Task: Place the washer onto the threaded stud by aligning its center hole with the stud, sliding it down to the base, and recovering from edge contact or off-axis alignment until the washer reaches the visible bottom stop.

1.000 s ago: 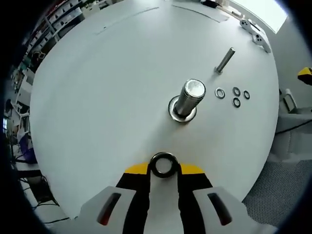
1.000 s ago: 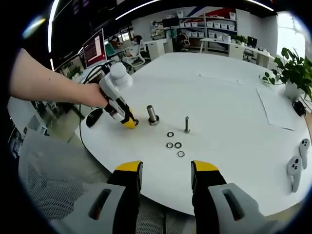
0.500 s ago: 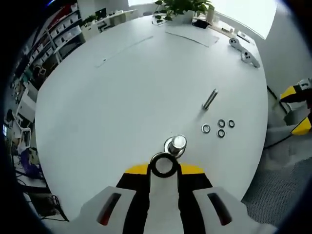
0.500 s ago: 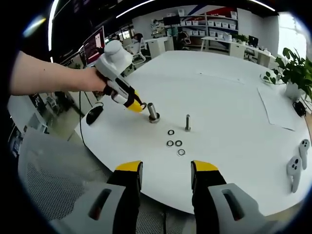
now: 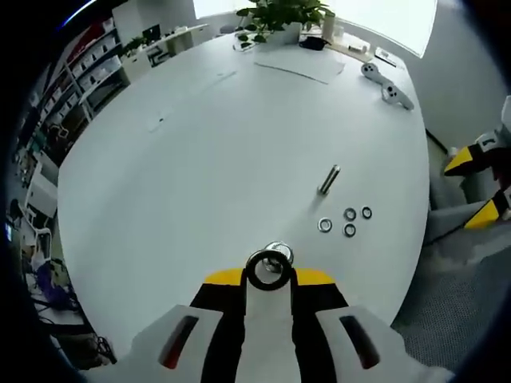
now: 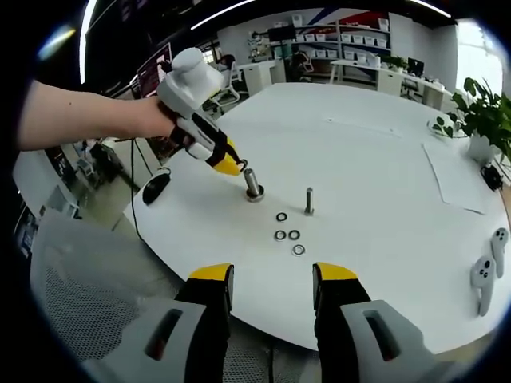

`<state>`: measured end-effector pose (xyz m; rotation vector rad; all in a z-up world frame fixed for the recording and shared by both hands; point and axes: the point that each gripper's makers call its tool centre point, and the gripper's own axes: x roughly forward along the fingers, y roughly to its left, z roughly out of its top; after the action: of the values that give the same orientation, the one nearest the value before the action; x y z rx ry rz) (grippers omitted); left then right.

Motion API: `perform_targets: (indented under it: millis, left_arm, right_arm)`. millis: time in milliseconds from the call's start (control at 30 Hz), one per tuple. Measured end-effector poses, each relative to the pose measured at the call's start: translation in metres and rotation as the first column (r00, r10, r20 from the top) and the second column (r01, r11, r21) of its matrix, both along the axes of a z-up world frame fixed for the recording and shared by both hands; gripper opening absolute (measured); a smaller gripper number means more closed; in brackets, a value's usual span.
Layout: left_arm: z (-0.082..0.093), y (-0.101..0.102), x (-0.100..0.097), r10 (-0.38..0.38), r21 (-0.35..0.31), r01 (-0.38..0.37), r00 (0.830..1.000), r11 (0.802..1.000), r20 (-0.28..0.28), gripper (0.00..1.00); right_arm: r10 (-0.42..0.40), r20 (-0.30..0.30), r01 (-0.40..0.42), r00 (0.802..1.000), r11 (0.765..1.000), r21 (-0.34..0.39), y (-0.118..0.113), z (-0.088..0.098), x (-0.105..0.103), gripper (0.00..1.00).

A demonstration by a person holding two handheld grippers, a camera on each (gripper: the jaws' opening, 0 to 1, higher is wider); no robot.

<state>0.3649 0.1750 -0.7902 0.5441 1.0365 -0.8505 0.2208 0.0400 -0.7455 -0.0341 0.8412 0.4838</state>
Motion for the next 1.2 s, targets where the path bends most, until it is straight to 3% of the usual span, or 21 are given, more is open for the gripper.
perform_targets:
  millis: [200,400,1200]
  left_arm:
    - [-0.002,-0.015,-0.001,-0.049,0.017,0.049,0.999,0.999,-0.005,0.18]
    - [-0.014,-0.016,-0.003,-0.096,0.071,0.097,0.995,0.993,-0.016,0.19]
    - [-0.054,-0.015,-0.003,-0.112,0.142,0.120,0.992,0.983,-0.062,0.19]
  right_arm:
    - [-0.001,0.002,0.001,1.000,1.000,0.005,0.001,0.001,0.000,0.42]
    - [-0.004,0.006,0.004,1.000,1.000,0.006,0.000,0.002,0.000,0.42]
    - [0.000,0.010,0.000,1.000,1.000,-0.015,-0.003,0.001,-0.001,0.42]
